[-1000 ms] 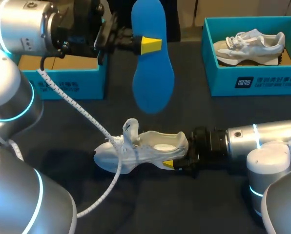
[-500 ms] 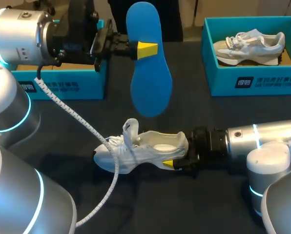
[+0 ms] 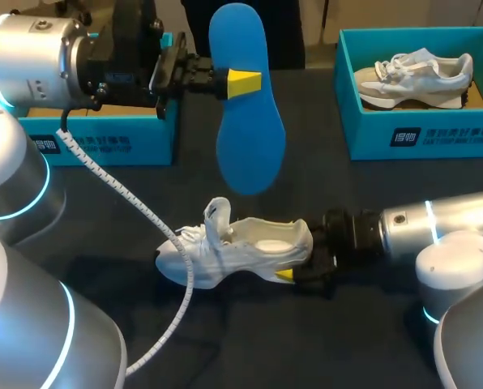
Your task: Take the shoe out of the shoebox, open the shoe tongue, remove and reinsert the insole, then place the shoe into the shoebox
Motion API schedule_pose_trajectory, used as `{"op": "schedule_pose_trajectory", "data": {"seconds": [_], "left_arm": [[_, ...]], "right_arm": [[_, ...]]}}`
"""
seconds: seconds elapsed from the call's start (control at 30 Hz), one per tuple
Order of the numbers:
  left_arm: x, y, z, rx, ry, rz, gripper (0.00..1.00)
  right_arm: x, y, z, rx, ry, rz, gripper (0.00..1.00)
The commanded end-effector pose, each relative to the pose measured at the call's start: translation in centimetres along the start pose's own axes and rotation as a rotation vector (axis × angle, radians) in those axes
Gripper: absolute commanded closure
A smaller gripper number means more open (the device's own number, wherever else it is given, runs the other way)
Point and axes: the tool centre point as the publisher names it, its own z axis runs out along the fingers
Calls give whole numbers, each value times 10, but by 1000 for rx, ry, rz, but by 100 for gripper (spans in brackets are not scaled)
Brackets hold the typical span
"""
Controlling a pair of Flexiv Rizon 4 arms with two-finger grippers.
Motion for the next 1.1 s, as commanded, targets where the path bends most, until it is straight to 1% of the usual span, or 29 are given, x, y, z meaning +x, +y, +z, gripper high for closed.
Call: {"op": "schedule_pose_trajectory", "data": {"seconds": [0.03, 0.23, 0.3, 0.37, 0.4, 0.53, 0.67, 0.9, 1.0, 1.1], "left_arm": [[0, 0, 1, 1, 0, 1, 100], [0, 0, 1, 1, 0, 1, 100], [0, 0, 1, 1, 0, 1, 100], [0, 0, 1, 1, 0, 1, 100], [0, 0, 1, 1, 0, 1, 100], [0, 0, 1, 1, 0, 1, 100], [0, 0, 1, 1, 0, 1, 100], [0, 0, 1, 1, 0, 1, 100], [0, 0, 1, 1, 0, 1, 100], [0, 0, 1, 1, 0, 1, 100]], "right_arm": [[1, 9, -9, 134, -5, 23, 0], [0, 19, -21, 308, -8, 48, 0], [-2, 21, -25, 328, -12, 53, 0], [-4, 27, -32, 406, -34, 62, 0], [-5, 29, -34, 434, -39, 64, 0], [-6, 43, -39, 604, -47, 81, 0], [-6, 52, -42, 727, -23, 107, 0], [0, 58, -43, 890, -4, 141, 0], [0, 60, -42, 927, 13, 146, 0], [-1, 62, -41, 956, 7, 133, 0]]}}
